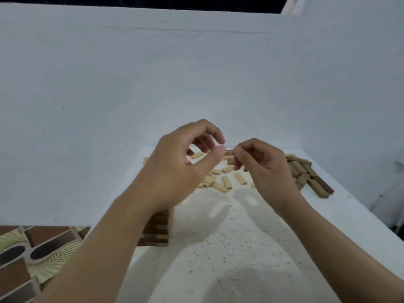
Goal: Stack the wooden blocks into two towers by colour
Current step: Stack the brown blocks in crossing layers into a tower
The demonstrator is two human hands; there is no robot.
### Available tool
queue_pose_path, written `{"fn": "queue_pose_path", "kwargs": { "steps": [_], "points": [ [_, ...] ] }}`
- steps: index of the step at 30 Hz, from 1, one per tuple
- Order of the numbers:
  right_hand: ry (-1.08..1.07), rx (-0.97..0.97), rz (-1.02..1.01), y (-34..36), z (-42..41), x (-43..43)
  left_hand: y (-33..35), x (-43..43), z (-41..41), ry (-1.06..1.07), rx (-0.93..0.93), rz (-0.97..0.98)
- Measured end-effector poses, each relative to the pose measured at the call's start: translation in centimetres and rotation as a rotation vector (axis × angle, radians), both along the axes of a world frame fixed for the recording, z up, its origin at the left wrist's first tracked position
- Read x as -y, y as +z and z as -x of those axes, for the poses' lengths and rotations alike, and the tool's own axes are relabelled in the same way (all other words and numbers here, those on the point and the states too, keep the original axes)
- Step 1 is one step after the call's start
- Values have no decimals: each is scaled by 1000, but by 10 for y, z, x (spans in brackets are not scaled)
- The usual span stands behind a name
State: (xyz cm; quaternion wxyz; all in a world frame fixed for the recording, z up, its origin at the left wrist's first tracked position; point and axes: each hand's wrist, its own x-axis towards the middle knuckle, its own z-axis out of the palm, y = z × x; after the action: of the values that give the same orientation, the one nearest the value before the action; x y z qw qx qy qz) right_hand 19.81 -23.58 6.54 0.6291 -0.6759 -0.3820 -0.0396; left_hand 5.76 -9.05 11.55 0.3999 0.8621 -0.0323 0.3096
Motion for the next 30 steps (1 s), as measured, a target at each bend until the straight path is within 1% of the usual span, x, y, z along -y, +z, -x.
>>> {"fn": "queue_pose_path", "kwargs": {
  "steps": [3, 5, 7, 9, 12, 16, 18, 22, 25, 30],
  "points": [
    [-87, 10, 63, -10, -26, 26, -20, 32, -24, -55, -78, 56],
    [-180, 38, 185, -22, -45, 41, -43, 46, -48, -46, -182, 82],
    [-287, 87, 336, -35, -67, 57, -69, 57, -76, -14, -268, 67],
    [-358, 177, 500, -49, -87, 67, -90, 63, -102, 27, -317, -9],
    [-390, 303, 702, -64, -109, 74, -110, 67, -136, 86, -348, -138],
    [-404, 403, 830, -76, -130, 70, -134, 70, -170, 90, -405, -375],
    [-394, 373, 888, -82, -136, 65, -145, 69, -177, 134, -395, -424],
    [-395, 391, 944, -93, -149, 60, -154, 59, -189, 237, -347, -408],
    [-463, 419, 849, -102, -152, 58, -153, 46, -198, 279, -312, -380],
    [-521, 377, 723, -103, -154, 54, -149, 35, -212, 313, -357, -365]
  ]
}}
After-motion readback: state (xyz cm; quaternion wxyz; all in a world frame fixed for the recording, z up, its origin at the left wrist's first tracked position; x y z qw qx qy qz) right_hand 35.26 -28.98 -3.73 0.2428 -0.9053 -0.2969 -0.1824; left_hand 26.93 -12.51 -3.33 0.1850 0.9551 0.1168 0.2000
